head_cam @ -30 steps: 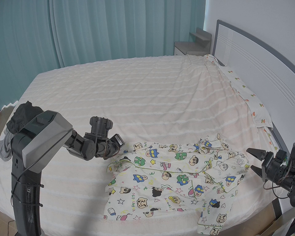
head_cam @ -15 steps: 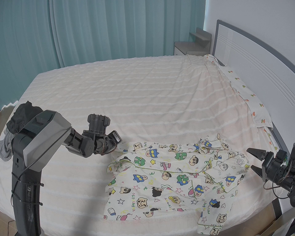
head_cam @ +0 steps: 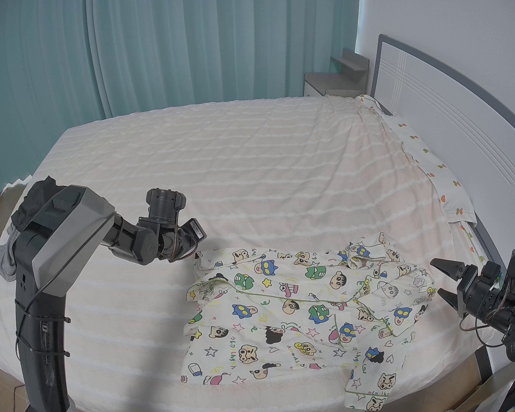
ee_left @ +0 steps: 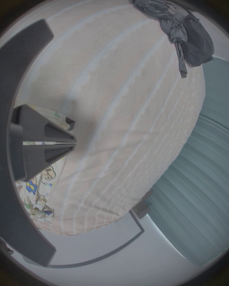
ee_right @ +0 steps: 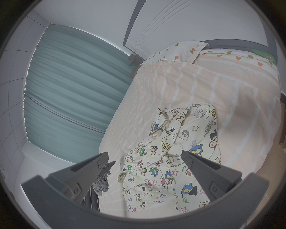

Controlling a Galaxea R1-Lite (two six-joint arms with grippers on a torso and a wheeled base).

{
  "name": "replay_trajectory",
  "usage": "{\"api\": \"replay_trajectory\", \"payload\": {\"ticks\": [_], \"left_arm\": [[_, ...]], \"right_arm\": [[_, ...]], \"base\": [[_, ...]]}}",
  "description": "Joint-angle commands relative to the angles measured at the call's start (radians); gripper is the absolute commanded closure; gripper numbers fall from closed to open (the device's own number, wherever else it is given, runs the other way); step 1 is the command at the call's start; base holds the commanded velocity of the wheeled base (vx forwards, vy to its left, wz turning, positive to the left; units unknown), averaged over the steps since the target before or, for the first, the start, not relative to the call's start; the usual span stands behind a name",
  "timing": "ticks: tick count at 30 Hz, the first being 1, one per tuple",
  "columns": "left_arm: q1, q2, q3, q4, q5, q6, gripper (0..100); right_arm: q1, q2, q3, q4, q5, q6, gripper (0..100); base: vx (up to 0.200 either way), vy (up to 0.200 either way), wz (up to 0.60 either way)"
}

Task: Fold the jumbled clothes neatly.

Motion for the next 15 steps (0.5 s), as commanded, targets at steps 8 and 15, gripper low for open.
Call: {"api": "replay_trajectory", "payload": {"ticks": [8, 15], "left_arm": [[-0.004, -0.002, 0.030, 0.054, -0.004, 0.021, 0], [-0.016, 0.015, 0.043, 0.044, -0.015, 0.020, 0]], "right_arm": [[0.000, 0.008, 0.002, 0.003, 0.002, 0.000, 0], [0.000, 0.008, 0.003, 0.004, 0.003, -0.001, 0]], "base": [[0.000, 0.000, 0.00], [0.000, 0.000, 0.00]]}}
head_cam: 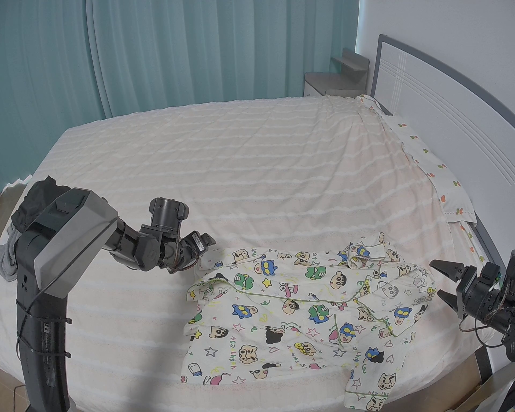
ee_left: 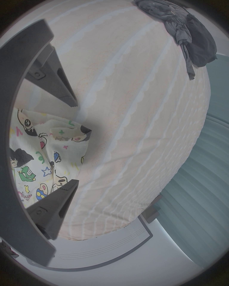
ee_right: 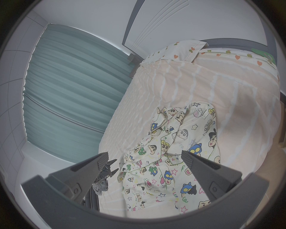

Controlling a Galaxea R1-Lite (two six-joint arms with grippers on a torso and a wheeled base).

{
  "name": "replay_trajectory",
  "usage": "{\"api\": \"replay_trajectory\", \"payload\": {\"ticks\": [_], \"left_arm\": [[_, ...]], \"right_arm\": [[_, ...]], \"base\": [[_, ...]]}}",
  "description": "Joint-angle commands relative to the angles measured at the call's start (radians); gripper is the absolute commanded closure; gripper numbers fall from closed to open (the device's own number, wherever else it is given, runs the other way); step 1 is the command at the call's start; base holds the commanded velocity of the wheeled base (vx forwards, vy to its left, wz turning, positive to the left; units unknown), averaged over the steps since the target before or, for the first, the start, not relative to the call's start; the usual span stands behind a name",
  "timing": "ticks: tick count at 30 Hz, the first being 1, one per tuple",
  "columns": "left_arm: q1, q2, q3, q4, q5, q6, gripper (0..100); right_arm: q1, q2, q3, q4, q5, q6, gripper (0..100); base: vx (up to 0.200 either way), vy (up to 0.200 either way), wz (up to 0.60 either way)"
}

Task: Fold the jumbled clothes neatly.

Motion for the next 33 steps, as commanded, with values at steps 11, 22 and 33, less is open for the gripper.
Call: {"api": "replay_trajectory", "payload": {"ticks": [11, 22, 33], "left_arm": [[-0.044, 0.056, -0.066, -0.007, -0.010, -0.017, 0], [-0.050, 0.106, -0.096, -0.009, 0.007, -0.039, 100], [-0.029, 0.065, -0.090, -0.073, 0.070, -0.042, 100]], "right_arm": [[0.020, 0.001, 0.011, 0.000, 0.000, -0.002, 0], [0.022, 0.001, 0.011, 0.000, 0.000, -0.002, 0], [0.023, 0.001, 0.012, 0.000, 0.000, -0.008, 0]], "base": [[0.000, 0.000, 0.00], [0.000, 0.000, 0.00], [0.000, 0.000, 0.00]]}}
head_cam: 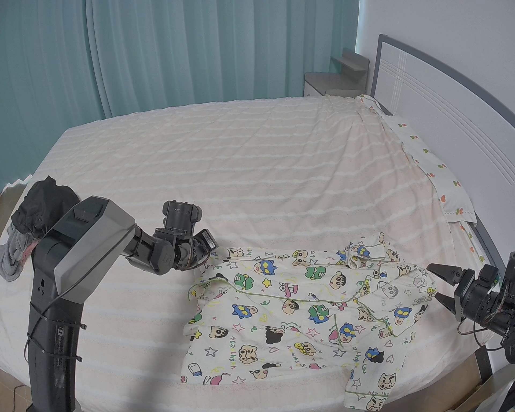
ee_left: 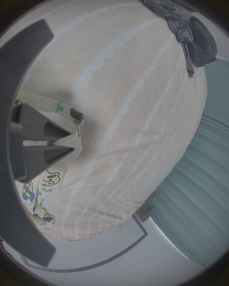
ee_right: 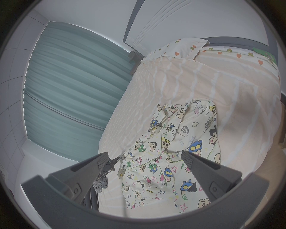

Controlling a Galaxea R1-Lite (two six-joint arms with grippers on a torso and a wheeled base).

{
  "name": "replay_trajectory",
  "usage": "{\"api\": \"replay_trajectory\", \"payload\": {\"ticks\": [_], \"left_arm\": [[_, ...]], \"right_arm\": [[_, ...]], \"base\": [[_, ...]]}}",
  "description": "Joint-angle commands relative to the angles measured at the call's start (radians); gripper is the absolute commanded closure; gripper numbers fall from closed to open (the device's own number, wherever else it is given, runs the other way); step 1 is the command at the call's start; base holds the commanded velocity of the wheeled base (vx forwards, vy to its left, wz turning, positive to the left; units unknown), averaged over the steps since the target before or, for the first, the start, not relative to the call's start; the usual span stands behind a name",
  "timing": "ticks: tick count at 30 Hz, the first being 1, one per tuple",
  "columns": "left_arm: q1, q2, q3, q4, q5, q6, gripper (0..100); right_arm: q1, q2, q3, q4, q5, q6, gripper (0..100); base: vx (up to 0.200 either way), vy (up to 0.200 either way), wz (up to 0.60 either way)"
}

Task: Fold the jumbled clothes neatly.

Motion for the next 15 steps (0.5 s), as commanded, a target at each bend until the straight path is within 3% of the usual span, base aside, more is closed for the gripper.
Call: {"api": "replay_trajectory", "payload": {"ticks": [1, 15], "left_arm": [[0.009, -0.037, 0.002, -0.019, 0.002, 0.000, 100], [0.031, -0.066, -0.040, -0.064, 0.000, 0.015, 100]], "right_arm": [[0.000, 0.002, 0.001, 0.001, 0.000, 0.000, 0], [0.000, 0.000, 0.001, 0.000, 0.000, 0.000, 0]], "base": [[0.000, 0.000, 0.00], [0.000, 0.000, 0.00]]}}
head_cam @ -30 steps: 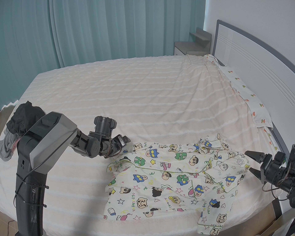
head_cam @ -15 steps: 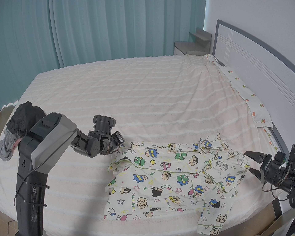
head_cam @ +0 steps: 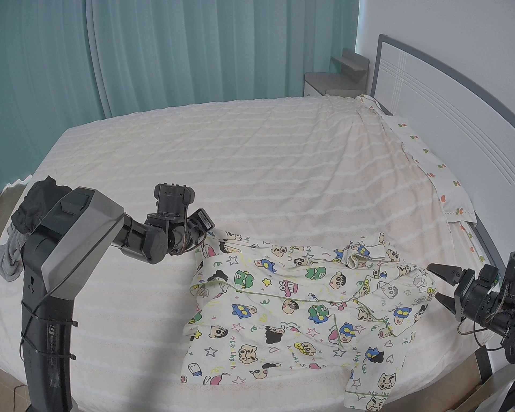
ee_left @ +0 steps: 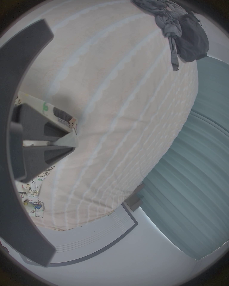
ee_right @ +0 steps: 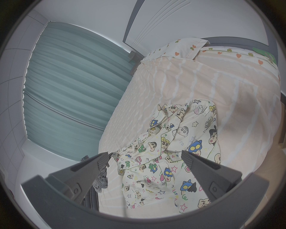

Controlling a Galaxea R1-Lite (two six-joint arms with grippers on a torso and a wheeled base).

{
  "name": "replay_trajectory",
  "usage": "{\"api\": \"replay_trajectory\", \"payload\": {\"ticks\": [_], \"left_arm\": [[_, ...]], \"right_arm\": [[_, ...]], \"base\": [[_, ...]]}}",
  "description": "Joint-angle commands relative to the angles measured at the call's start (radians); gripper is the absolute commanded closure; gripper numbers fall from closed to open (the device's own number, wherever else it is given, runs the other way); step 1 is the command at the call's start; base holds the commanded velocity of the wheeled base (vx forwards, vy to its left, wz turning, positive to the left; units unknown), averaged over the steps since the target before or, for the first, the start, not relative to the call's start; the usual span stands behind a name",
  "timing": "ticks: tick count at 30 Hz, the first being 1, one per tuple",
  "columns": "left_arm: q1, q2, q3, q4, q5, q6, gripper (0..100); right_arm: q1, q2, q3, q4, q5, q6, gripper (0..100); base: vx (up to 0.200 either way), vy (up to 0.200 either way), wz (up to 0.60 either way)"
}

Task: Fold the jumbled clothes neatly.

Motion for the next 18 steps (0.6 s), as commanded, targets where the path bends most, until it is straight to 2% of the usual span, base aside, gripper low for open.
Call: {"api": "replay_trajectory", "payload": {"ticks": [1, 6, 14, 15, 18], "left_arm": [[0.018, -0.010, -0.026, -0.002, -0.001, 0.009, 100], [0.026, -0.027, -0.040, 0.008, -0.009, 0.017, 100], [0.023, -0.026, -0.032, 0.049, -0.015, 0.093, 100], [0.023, -0.026, -0.032, 0.049, -0.015, 0.093, 0], [0.023, -0.020, -0.038, 0.055, -0.015, 0.099, 0]], "right_arm": [[0.000, 0.000, 0.000, 0.001, 0.000, 0.000, 0], [0.000, 0.002, 0.000, -0.001, 0.000, 0.000, 0], [0.000, 0.003, 0.000, 0.001, 0.002, 0.000, 0], [0.000, 0.003, 0.000, 0.001, 0.002, 0.000, 0], [0.000, 0.003, 0.002, 0.001, 0.002, 0.000, 0]], "base": [[0.000, 0.000, 0.00], [0.000, 0.000, 0.00], [0.000, 0.000, 0.00], [0.000, 0.000, 0.00], [0.000, 0.000, 0.00]]}}
